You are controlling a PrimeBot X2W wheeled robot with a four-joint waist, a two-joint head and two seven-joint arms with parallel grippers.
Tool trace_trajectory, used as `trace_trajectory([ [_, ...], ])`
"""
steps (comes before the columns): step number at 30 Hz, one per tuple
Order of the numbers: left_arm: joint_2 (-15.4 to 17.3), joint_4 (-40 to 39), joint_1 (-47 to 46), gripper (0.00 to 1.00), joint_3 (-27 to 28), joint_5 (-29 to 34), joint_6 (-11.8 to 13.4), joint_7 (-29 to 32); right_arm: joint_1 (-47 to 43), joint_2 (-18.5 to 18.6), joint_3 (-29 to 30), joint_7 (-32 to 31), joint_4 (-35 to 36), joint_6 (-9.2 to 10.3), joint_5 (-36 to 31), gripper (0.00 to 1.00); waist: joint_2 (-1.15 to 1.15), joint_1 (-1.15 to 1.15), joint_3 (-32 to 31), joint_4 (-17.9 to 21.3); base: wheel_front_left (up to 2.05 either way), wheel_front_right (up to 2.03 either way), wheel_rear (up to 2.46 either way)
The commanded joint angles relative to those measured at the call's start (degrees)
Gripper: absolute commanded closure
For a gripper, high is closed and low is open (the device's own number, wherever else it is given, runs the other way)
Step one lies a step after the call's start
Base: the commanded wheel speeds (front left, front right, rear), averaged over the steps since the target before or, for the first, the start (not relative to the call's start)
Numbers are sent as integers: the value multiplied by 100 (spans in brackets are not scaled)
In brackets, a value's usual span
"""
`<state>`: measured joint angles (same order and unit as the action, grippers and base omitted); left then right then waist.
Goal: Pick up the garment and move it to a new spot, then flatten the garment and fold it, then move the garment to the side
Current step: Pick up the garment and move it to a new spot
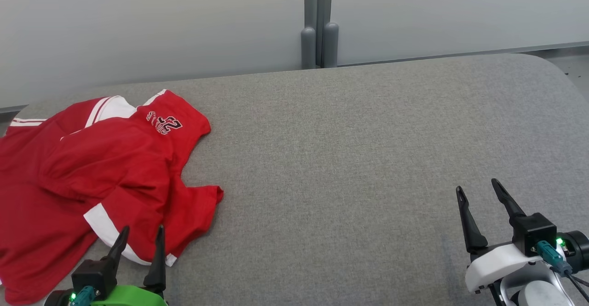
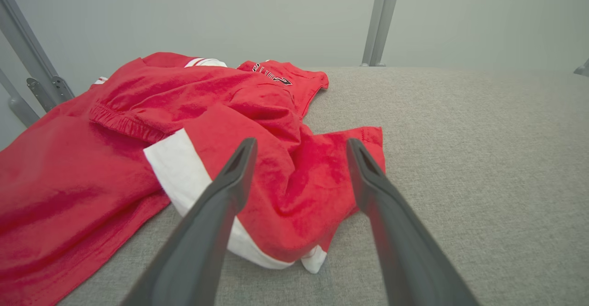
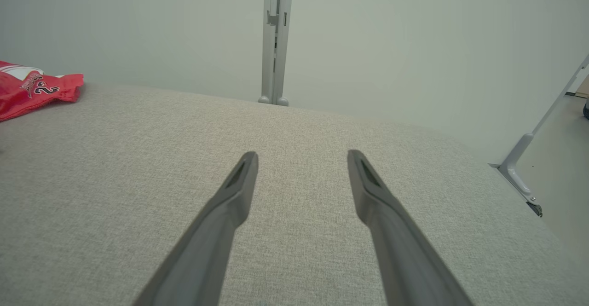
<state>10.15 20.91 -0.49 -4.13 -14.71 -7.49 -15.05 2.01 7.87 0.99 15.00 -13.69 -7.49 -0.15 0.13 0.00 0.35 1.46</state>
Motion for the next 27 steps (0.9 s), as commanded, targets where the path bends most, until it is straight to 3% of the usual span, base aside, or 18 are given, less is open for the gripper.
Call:
trace_trajectory([
  [1, -4, 20, 27, 0, 2, -10, -1, -19, -43, 13, 10, 28, -13, 0, -1, 0, -13, 0, 1, 3, 0, 0, 0],
  [9, -37, 16, 9, 0, -19, -9, -1, -19, -55, 25, -38, 28, -20, 0, 19, 0, -13, 0, 12, -7, 0, 0, 0],
  [14, -49, 62, -134, 0, -78, 12, -1, -13, -95, 37, -41, 27, -17, 0, 33, 0, -13, 0, 11, -228, 0, 0, 0],
  [27, 31, 178, 151, 0, 16, -15, 0, -12, -114, 27, -272, 25, -82, 0, 93, 0, -13, 0, -183, -1877, 0, 0, 0],
])
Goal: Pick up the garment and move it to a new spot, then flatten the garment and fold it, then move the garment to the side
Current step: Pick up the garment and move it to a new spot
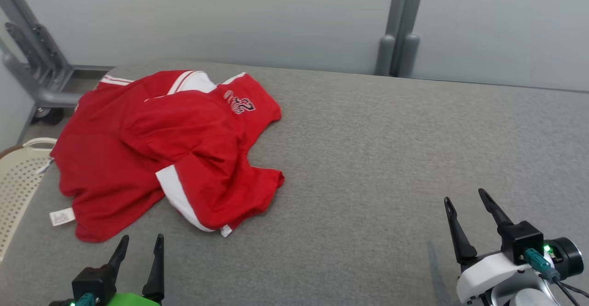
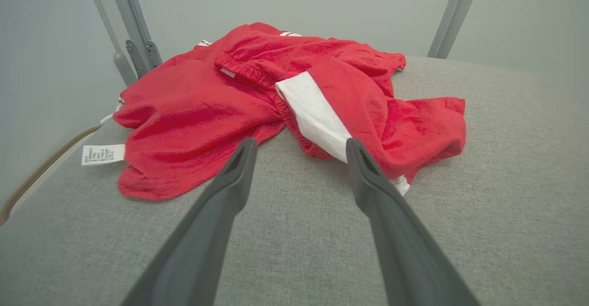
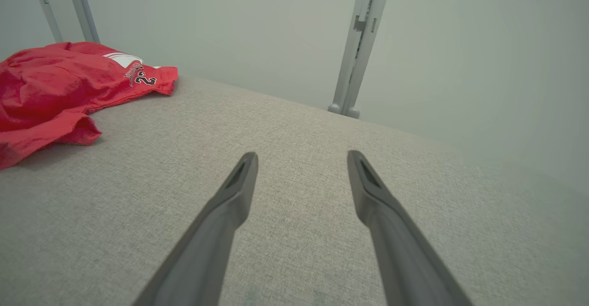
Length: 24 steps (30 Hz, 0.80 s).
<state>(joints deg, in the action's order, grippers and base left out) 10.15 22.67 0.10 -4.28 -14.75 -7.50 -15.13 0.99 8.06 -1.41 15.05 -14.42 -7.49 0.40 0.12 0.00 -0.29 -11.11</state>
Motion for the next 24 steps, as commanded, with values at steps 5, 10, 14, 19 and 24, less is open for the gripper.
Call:
trace_trajectory([
  [5, 44, -2, 175, 0, 94, -49, 1, -3, -41, -33, -125, 20, -44, 0, 67, 0, -12, 0, -163, -866, 0, 0, 0],
  [10, -40, 245, 155, 0, 67, -205, 1, -3, -108, -33, -132, 20, -41, 0, 51, 0, -12, 0, -123, -900, 0, 0, 0],
  [14, -38, 484, -504, 0, -237, -513, 0, 323, -88, 43, -105, 20, -29, 0, 33, 0, -12, 0, 74, -872, 0, 0, 0],
  [19, 1, 452, -1608, 0, -629, -935, 1, 1558, 80, 159, -78, 20, 20, 0, 15, 0, -12, 0, 496, -792, 0, 0, 0],
  [24, 71, 420, -2773, 0, -1033, -1239, 0, 3188, 197, 263, -66, 20, 57, 0, -35, 0, -12, 0, 931, -675, 0, 0, 0],
])
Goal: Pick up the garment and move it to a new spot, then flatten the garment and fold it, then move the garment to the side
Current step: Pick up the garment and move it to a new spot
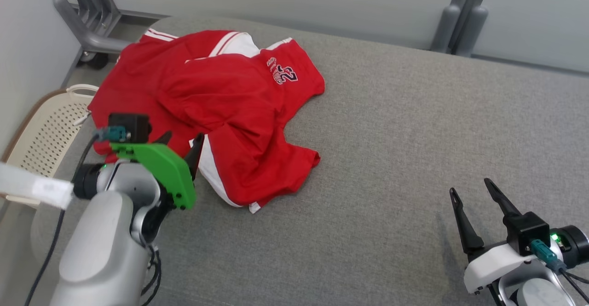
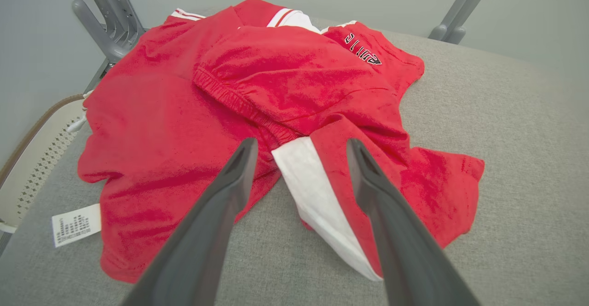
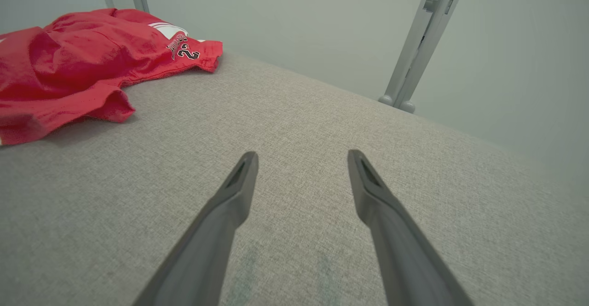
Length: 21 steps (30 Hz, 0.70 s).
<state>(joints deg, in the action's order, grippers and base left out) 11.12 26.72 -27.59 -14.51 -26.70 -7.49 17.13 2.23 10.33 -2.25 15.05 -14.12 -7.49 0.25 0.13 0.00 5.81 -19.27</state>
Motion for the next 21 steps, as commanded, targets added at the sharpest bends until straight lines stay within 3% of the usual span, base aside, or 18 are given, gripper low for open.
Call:
trace_trajectory([
  [1, -73, 36, -186, 0, -42, -177, -1, 210, 110, 60, 11, 20, 30, 0, -21, 0, -13, 0, 405, 181, 0, 0, 0],
  [7, -128, 665, -875, 0, -154, -458, 12, 931, 399, 183, -103, 20, 13, 0, -13, 0, -13, 0, 813, 507, 0, 0, 0],
  [13, -96, 1575, -997, 0, -398, -443, 1, 942, 566, 192, -80, 20, 24, 0, -17, 0, -13, 0, 1042, 817, 0, 0, 0],
  [14, -109, 1705, -990, 20, -440, -470, 0, 902, 560, 179, -49, 20, 32, 0, -13, 0, -13, 0, 1061, 854, 0, 0, 0],
  [15, -111, 1820, -989, 68, -495, -461, -2, 852, 552, 164, -25, 20, 34, 0, -16, 0, -13, 0, 1069, 880, 0, 0, 0],
  [16, -98, 1930, -984, 100, -567, -413, -3, 817, 537, 157, -2, 20, 37, 0, -16, 0, -13, 0, 1069, 897, 0, 0, 0],
  [21, 12, 2112, -970, 100, -1045, -504, -6, 976, 433, 101, 92, 20, 15, 0, 29, 0, -13, 0, 970, 937, 0, 0, 0],
])
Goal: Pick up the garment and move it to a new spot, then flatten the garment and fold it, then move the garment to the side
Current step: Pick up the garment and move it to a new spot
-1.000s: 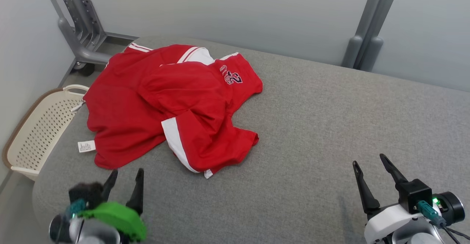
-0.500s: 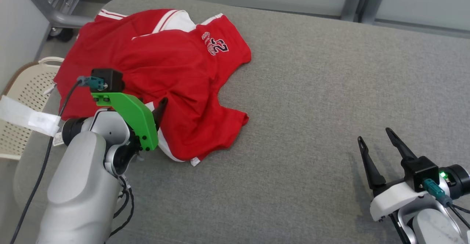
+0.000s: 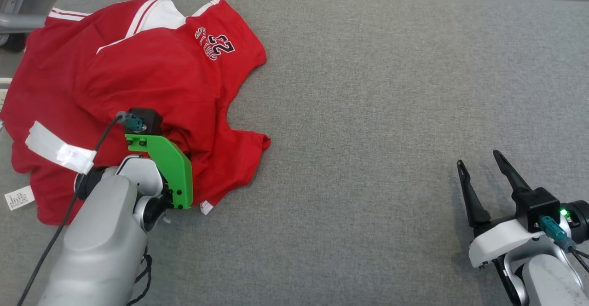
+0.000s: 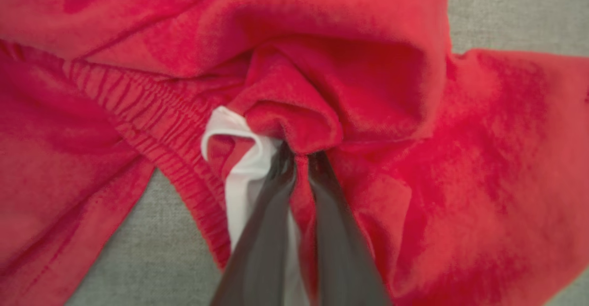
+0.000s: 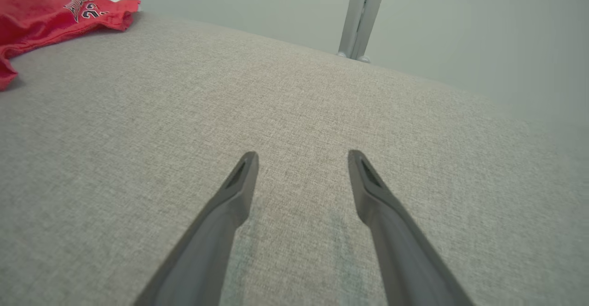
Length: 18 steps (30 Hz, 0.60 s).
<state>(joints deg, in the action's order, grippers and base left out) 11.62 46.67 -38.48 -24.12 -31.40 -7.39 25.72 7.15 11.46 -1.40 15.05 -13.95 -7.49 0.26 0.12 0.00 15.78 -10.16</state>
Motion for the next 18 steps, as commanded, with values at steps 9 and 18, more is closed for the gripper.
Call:
trace_trajectory([
  [9, 588, -1095, -310, 100, -609, -597, -14, 509, -303, -243, -115, 20, -204, 0, 93, 0, -12, 0, -472, 11, 0, 0, 0],
  [18, 1243, -2803, -889, 100, 35, -1831, 119, 1608, -148, -518, -311, 20, -339, 0, 214, 0, -12, 0, -785, 659, 0, 0, 0],
])
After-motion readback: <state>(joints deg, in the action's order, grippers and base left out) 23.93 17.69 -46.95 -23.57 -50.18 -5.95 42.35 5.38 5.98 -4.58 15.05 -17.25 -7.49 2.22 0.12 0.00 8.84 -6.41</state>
